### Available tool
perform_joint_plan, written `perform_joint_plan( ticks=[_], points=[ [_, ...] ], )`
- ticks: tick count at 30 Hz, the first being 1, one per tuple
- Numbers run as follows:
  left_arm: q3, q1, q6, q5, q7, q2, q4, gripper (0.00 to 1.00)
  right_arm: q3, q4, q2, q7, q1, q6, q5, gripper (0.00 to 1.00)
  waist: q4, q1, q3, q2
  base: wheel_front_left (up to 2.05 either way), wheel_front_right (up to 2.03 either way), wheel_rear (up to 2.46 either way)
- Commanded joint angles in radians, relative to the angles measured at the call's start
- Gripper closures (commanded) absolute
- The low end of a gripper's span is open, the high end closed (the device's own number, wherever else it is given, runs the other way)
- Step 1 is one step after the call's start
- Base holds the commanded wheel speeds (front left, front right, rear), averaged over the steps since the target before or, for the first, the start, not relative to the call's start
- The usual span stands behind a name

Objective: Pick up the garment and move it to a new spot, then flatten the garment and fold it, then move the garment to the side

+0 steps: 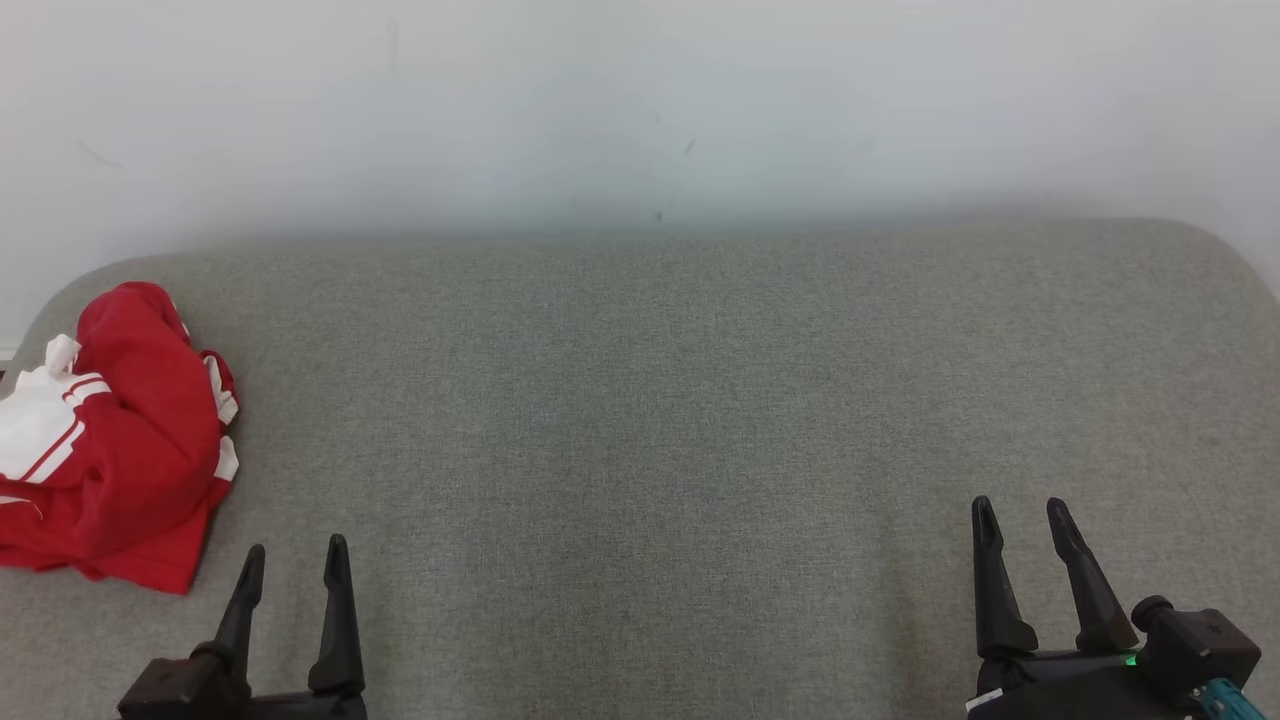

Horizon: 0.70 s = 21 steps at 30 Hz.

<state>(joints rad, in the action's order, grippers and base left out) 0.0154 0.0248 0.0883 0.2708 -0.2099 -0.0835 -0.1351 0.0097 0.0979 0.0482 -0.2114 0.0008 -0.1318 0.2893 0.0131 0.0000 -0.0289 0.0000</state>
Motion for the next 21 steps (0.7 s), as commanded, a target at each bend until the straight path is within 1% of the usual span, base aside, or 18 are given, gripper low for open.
perform_joint_plan(
  ticks=[1, 15, 21],
  points=[
    [0.005, -0.003, 0.003, -0.025, -0.008, -0.008, 0.007, 0.0, -0.002, -0.009, 0.003, -0.006, 0.002, 0.002, -0.021, 0.0, 0.0, 0.0, 0.0, 0.0, 0.0, 0.0, 0.0],
    [0.032, -0.026, 0.007, -0.095, -0.036, -0.015, -0.004, 0.0, -0.011, -0.006, 0.003, -0.034, 0.023, 0.002, -0.113, 0.0, 0.001, 0.0, 0.009, 0.0, 0.0, 0.0, 0.0],
    [0.022, -0.031, 0.022, -0.113, -0.047, -0.024, -0.021, 0.0, -0.007, 0.0, 0.003, -0.046, 0.032, 0.002, -0.14, 0.0, 0.004, 0.0, 0.017, 0.0, 0.0, 0.0, 0.0]
  ],
)
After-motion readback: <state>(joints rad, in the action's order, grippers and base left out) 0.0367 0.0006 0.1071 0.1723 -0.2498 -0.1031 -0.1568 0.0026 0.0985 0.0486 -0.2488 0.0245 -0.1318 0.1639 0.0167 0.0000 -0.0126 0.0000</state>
